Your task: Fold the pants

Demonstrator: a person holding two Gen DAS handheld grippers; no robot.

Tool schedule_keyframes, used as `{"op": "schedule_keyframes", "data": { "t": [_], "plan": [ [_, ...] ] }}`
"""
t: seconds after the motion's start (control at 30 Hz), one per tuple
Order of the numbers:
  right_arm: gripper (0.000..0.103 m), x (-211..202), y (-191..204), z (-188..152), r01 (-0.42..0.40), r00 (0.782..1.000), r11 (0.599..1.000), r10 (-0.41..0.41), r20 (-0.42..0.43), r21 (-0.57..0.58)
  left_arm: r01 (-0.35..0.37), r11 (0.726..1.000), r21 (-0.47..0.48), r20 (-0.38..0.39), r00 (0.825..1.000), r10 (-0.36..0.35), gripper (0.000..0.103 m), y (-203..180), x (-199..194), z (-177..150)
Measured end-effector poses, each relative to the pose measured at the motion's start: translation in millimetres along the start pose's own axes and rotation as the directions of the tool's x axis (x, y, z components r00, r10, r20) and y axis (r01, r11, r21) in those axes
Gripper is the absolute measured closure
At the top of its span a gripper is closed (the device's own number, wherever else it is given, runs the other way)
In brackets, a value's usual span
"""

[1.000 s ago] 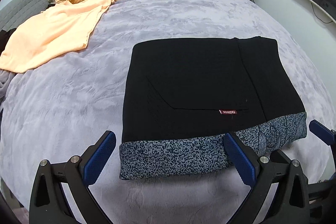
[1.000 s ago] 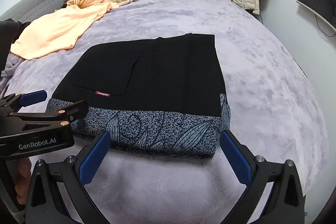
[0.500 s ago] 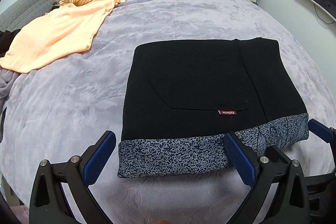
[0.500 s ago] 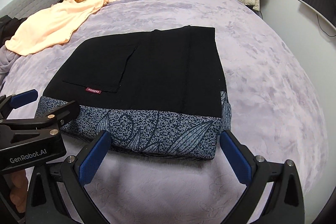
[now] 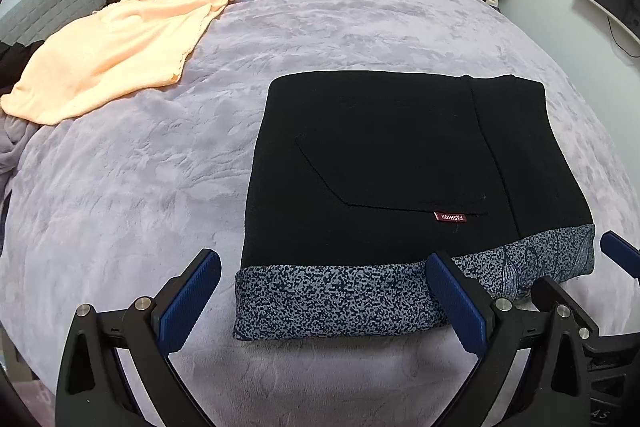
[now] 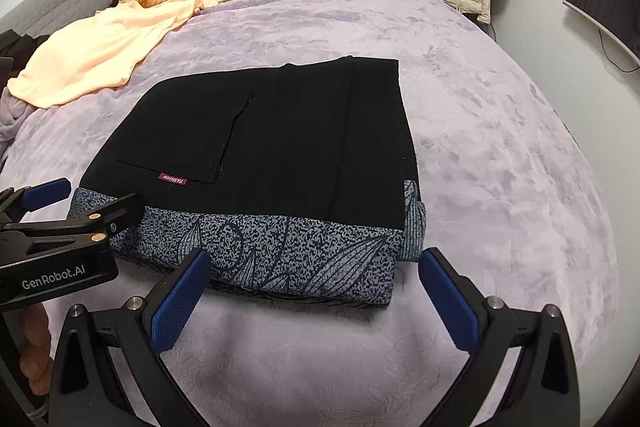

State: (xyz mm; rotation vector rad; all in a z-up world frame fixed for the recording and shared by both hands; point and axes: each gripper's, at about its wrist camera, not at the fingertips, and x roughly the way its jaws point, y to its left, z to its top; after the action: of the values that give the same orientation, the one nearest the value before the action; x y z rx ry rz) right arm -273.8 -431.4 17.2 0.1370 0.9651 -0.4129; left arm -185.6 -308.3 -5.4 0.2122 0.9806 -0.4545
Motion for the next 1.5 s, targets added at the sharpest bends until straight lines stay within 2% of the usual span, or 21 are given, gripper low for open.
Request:
{"op": "schedule_keyframes", "data": {
  "t": [0.17, 0.77, 1.5],
  "plan": [
    [0.000, 1, -2, 1, 0.002, 1.000, 1.000, -0.002, -0.004, -0.001, -0.032, 0.999, 0.014, 0.018, 0.999, 0.032, 0.000, -4, -5, -1],
    [0.000, 3, 4, 1, 0.011, 1.000, 0.999, -0.012, -0.028, -0.032, 0.007, 0.999, -0.031, -0.037, 0.999, -0.009, 0.000, 1, -4, -1],
    [0.000, -12, 5, 3, 0.012, 1.000, 0.999, -0.012, 0.009, -0.048, 0.014, 1.000, -0.017, -0.026, 1.000, -0.014, 0.000, -4, -17, -1]
  ]
}}
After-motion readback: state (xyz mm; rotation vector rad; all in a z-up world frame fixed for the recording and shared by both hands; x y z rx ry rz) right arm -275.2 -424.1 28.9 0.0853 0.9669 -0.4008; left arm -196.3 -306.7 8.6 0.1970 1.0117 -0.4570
